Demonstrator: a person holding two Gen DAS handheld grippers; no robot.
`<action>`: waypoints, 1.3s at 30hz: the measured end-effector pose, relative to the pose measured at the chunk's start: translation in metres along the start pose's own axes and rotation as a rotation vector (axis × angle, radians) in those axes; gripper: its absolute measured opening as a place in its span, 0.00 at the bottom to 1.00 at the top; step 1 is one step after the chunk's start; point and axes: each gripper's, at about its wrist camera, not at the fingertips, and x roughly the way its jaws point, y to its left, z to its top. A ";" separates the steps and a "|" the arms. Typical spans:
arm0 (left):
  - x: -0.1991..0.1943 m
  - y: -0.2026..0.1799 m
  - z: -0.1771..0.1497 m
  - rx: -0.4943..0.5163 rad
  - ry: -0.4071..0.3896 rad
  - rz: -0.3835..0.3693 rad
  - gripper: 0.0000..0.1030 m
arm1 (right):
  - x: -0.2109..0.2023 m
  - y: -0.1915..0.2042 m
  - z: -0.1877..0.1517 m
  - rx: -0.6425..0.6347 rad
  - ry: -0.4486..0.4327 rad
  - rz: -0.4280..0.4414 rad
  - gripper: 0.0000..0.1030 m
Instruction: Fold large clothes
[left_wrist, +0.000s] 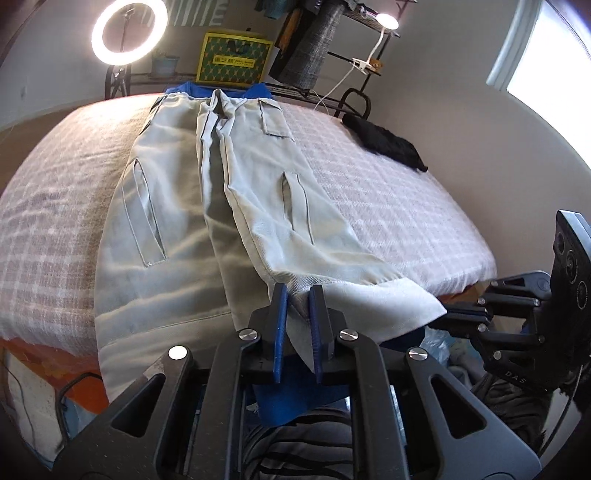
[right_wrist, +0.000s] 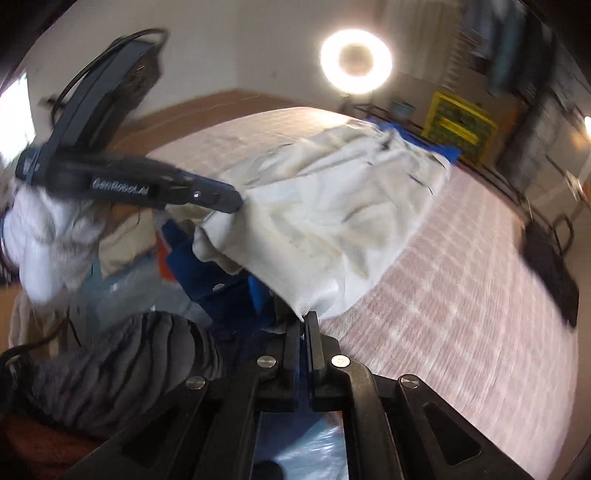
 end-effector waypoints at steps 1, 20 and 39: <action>0.003 0.001 -0.005 0.005 0.014 0.003 0.09 | 0.006 0.008 -0.006 0.009 0.018 -0.006 0.00; -0.049 0.126 -0.043 -0.260 -0.022 0.085 0.56 | 0.011 -0.036 0.002 0.280 0.067 0.133 0.45; -0.032 0.146 -0.041 -0.413 -0.004 -0.063 0.10 | 0.054 -0.034 0.004 0.503 0.079 0.324 0.07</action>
